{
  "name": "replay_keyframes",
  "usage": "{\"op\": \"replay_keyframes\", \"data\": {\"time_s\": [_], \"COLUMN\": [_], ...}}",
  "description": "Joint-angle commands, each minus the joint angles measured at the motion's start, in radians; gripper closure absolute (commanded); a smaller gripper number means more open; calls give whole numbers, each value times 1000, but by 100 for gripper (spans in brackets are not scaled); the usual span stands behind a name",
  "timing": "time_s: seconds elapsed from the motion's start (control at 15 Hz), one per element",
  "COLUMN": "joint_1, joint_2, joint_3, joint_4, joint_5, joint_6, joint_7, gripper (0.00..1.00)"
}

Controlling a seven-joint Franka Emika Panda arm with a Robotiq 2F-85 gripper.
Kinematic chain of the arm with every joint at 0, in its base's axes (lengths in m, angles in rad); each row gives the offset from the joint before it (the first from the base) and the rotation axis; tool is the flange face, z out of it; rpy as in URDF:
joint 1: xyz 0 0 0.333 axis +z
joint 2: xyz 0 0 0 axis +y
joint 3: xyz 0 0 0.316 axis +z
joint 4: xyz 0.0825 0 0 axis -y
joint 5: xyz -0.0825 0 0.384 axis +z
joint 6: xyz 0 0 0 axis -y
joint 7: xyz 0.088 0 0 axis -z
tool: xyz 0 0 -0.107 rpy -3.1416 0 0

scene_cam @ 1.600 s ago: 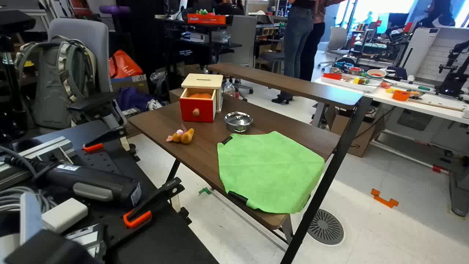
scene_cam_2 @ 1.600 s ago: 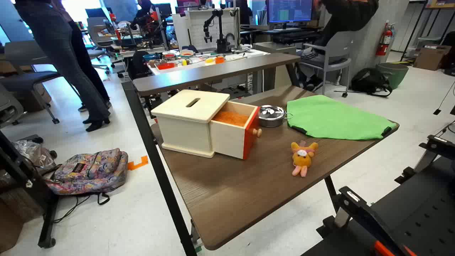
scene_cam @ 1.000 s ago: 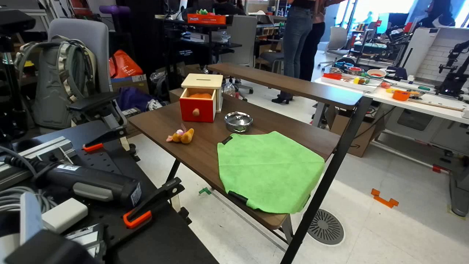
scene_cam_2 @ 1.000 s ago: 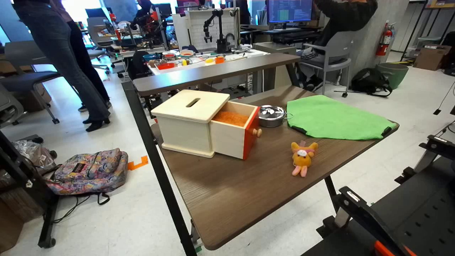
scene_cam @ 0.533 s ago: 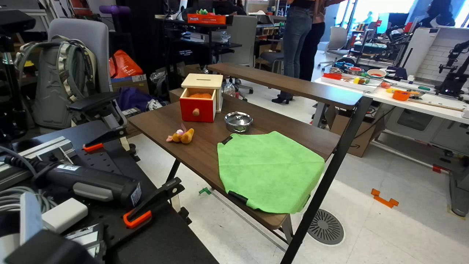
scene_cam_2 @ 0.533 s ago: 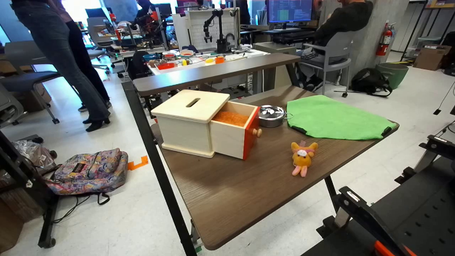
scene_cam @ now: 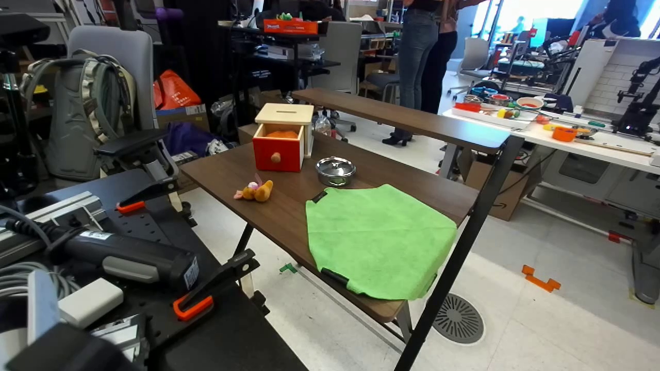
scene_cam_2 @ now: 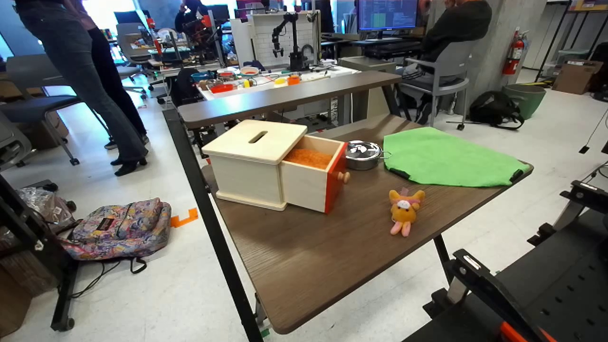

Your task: Pick up the lid from the pot and put it on the table

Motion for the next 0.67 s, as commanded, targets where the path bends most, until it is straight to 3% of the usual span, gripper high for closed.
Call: {"op": "replay_keyframes", "data": {"time_s": [0.0, 0.27, 0.6], "joint_1": [-61, -110, -93], "joint_2": [156, 319, 526], "joint_3": [-38, -117, -239], "joint_4": [70, 160, 307], "joint_5": [-74, -132, -206], "joint_6": [104, 208, 336], "joint_7": [117, 250, 465], "gripper": [0, 0, 0]}}
